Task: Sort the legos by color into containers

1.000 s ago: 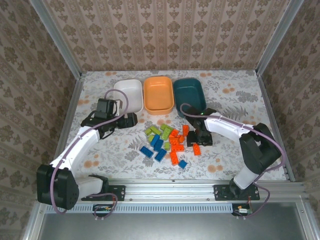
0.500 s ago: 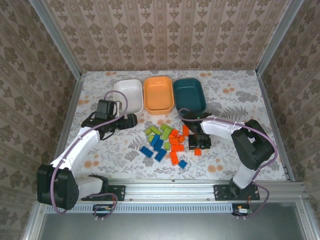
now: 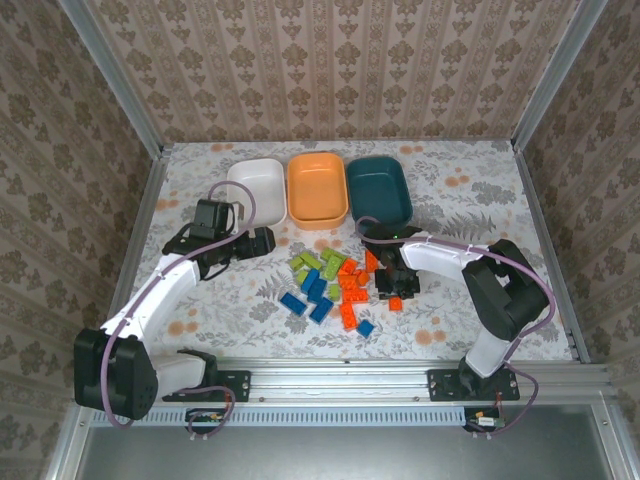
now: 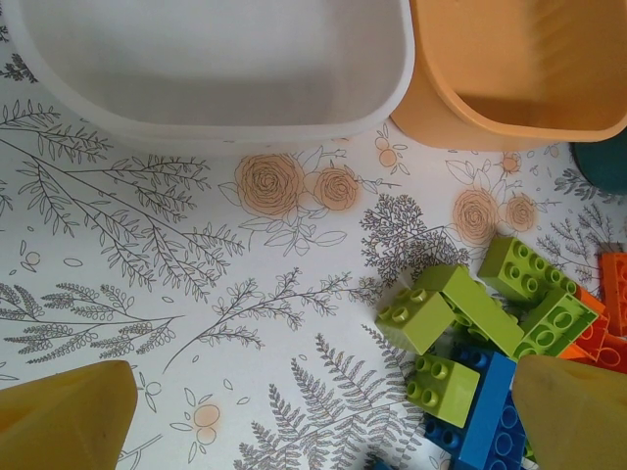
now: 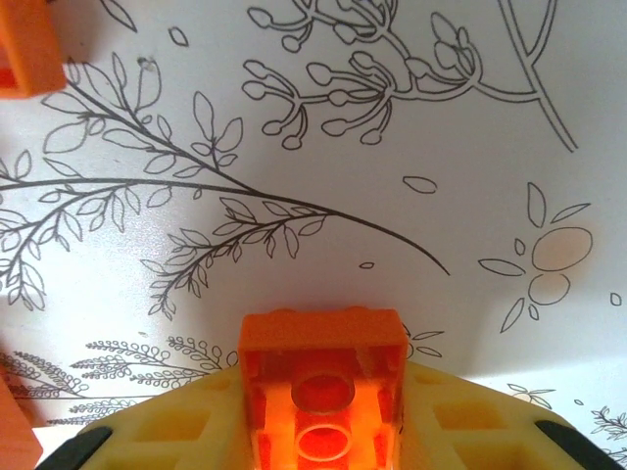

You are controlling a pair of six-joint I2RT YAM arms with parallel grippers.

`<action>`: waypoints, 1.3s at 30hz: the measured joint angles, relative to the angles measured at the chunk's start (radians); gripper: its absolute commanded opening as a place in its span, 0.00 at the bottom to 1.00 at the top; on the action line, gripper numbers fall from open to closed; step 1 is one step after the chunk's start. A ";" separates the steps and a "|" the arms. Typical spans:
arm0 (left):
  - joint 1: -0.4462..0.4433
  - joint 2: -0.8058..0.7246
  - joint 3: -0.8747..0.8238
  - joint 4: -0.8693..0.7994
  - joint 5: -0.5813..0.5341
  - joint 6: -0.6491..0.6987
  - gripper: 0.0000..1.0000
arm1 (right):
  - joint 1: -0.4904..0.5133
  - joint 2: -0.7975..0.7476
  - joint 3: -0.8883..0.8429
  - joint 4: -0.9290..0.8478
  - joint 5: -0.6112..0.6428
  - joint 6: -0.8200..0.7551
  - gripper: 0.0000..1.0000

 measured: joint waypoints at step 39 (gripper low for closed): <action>0.056 0.023 0.002 -0.024 0.035 0.033 1.00 | -0.208 0.610 1.308 -0.335 0.052 -0.164 0.34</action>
